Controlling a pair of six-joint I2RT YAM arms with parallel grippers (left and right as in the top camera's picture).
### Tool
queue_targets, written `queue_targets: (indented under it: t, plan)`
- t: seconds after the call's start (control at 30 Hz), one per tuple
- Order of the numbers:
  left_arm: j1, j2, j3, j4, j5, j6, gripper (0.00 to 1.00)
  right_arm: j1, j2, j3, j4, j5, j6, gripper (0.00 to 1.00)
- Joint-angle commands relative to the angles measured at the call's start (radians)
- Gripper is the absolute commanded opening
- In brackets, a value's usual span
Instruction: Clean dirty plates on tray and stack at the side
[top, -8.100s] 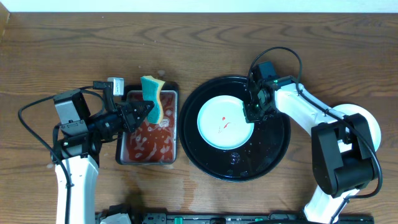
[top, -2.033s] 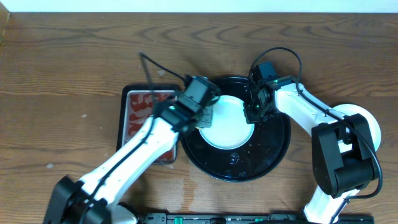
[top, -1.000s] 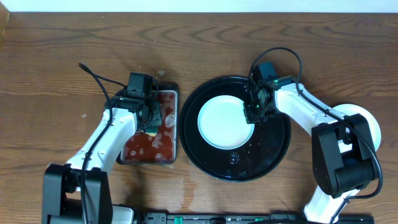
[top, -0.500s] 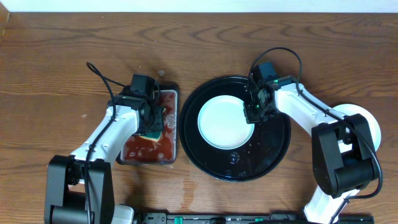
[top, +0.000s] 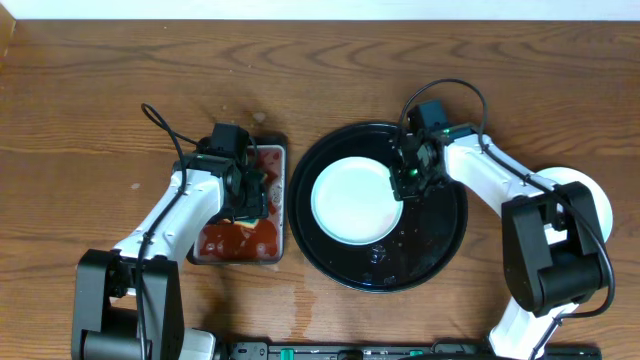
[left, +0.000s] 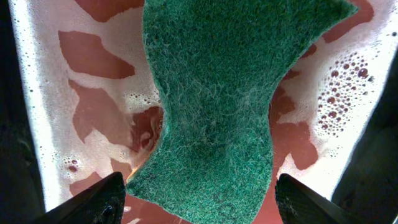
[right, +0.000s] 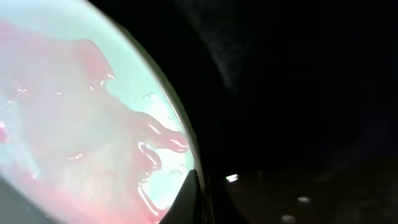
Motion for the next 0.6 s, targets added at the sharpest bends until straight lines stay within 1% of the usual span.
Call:
queue_targets:
  t: [0.0, 0.27, 0.57]
  plan:
    - [0.004, 0.004, -0.003, -0.006, -0.005, 0.009, 0.78, -0.003, 0.003, -0.011, -0.002, -0.102, -0.033, 0.01]
    - [0.004, 0.004, -0.003, -0.006, -0.005, 0.009, 0.78, -0.005, -0.098, -0.011, -0.006, -0.078, -0.032, 0.01]
    - [0.004, 0.004, -0.003, -0.006, -0.005, 0.009, 0.78, -0.004, -0.259, -0.011, -0.053, 0.159, 0.027, 0.01]
